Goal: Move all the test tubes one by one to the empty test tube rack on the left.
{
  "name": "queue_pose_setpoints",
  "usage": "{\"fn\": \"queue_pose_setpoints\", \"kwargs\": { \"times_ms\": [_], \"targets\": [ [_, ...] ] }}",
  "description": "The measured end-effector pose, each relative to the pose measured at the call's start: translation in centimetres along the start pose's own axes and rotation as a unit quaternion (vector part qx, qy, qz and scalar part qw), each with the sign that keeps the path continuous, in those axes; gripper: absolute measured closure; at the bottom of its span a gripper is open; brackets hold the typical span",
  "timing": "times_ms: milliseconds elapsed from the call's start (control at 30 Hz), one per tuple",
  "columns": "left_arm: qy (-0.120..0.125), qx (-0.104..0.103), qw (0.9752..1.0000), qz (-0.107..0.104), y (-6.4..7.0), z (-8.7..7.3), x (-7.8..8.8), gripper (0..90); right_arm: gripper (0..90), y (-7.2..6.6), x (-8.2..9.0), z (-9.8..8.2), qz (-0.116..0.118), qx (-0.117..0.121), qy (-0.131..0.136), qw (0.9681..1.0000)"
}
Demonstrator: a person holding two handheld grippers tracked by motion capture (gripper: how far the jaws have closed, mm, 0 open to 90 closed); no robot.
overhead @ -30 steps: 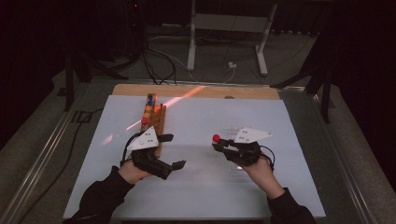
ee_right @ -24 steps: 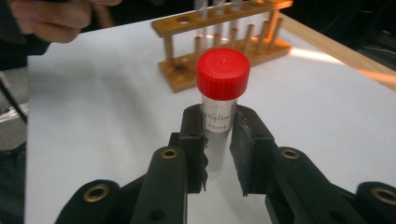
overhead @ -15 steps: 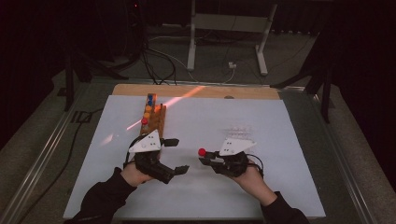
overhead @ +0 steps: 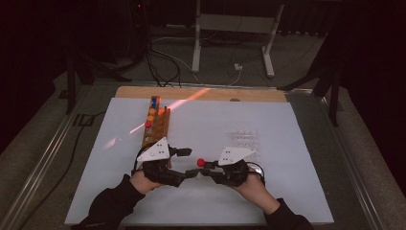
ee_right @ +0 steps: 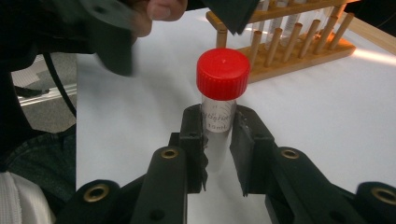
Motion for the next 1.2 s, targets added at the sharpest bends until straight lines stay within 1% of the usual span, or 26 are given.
{"fn": "queue_pose_setpoints", "kwargs": {
  "times_ms": [33,100,133,200,300,367,433,500,667,800,833,1000,1200],
  "targets": [
    [-0.001,-0.004,1.0000,-0.001,0.1,0.0,-0.1,34.3,75.2,-0.1,-0.1,0.0,0.001,0.000,-0.001,1.0000],
    [-0.006,-0.011,0.9999,0.001,0.2,0.0,-0.2,41.5,75.2,-0.1,-0.1,0.0,0.003,0.001,-0.002,1.0000],
    [-0.009,-0.015,0.9998,0.001,0.3,0.0,-0.3,42.6,75.2,-0.2,-0.2,0.0,0.003,0.000,-0.003,1.0000],
    [-0.013,-0.023,0.9996,0.003,0.4,-0.1,-0.4,47.7,75.2,-0.2,-0.2,0.0,0.004,0.000,-0.003,1.0000],
    [-0.015,-0.029,0.9994,0.004,0.5,-0.2,-0.6,53.7,75.2,-0.4,-0.3,0.1,0.006,0.000,-0.004,1.0000],
    [-0.016,-0.036,0.9992,0.009,0.7,-0.2,-0.7,56.3,75.2,-0.4,-0.4,0.1,0.007,0.000,-0.004,1.0000],
    [-0.019,-0.042,0.9989,0.010,0.8,-0.2,-0.8,58.4,75.2,-0.4,-0.4,0.1,0.007,0.000,-0.004,1.0000],
    [-0.024,-0.052,0.9982,0.014,0.9,-0.2,-0.9,59.7,75.2,-0.4,-0.4,0.1,0.007,0.001,-0.004,1.0000],
    [-0.021,-0.054,0.9983,0.014,0.9,-0.1,-0.9,65.3,75.2,-0.4,-0.4,0.1,0.007,-0.001,-0.005,1.0000],
    [-0.026,-0.059,0.9979,0.009,0.9,-0.2,-1.1,69.6,75.2,-0.4,-0.4,0.1,0.007,-0.001,-0.006,1.0000],
    [-0.029,-0.063,0.9976,0.011,0.9,-0.3,-1.1,69.7,75.2,-0.4,-0.4,0.1,0.007,-0.001,-0.006,1.0000],
    [-0.031,-0.064,0.9974,0.013,1.0,-0.2,-1.2,70.9,75.2,-0.4,-0.4,0.1,0.006,-0.001,-0.006,1.0000],
    [-0.027,-0.060,0.9978,0.012,0.8,-0.1,-1.2,71.7,74.9,-0.4,-0.4,0.1,0.002,-0.003,0.000,1.0000]
  ]
}}
Point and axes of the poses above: each handheld gripper's, and its own axes: x roughly backward along the jaws, z roughly out of its top, y roughly to its right, the point moved 1 cm from there along -x, roughly forward along the jaws, and after that the axes turned 12 degrees about y, right-handed, at the moved point
